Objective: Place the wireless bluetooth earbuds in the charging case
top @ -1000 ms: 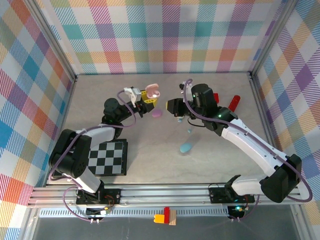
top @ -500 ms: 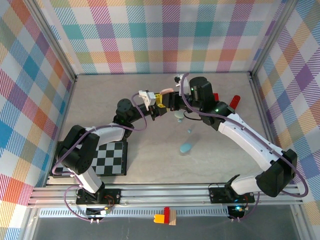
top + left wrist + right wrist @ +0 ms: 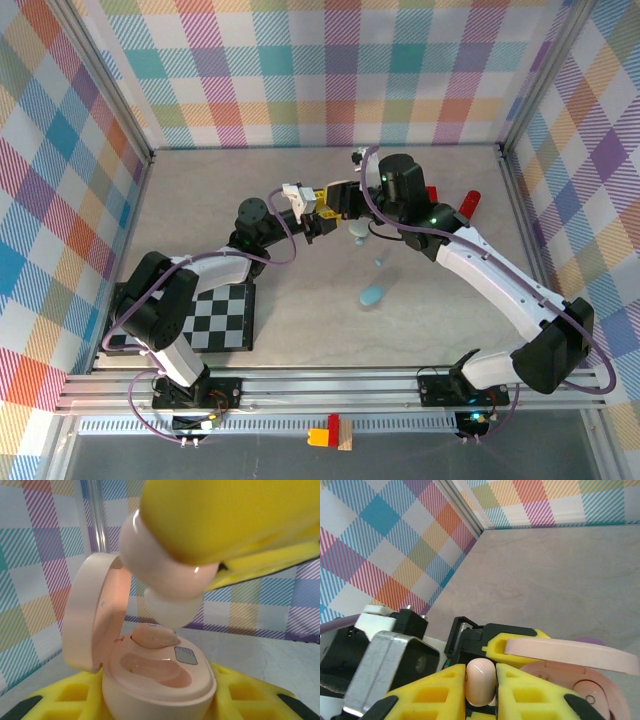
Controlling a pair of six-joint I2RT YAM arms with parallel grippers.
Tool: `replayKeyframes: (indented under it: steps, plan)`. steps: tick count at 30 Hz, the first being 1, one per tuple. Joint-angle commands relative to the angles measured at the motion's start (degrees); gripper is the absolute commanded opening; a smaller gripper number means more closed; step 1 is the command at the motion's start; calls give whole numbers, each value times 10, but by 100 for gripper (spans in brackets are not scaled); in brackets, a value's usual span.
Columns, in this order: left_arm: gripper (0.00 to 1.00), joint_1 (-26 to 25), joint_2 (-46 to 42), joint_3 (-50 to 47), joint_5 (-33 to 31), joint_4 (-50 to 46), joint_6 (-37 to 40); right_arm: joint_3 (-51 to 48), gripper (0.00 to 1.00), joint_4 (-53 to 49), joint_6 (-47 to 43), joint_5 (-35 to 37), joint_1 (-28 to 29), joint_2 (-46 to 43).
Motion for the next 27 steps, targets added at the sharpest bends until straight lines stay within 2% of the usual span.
replayKeyframes:
  steps: [1,17,27]
  plan:
    - [38,-8,-21,17,-5,23,-4,-12,19,3,-15,10,-2,-6]
    - [38,-12,-31,20,-5,25,-11,-31,21,6,-10,16,-3,-1]
    - [38,-12,-41,18,-8,23,-10,-33,28,-5,-7,34,-2,-4]
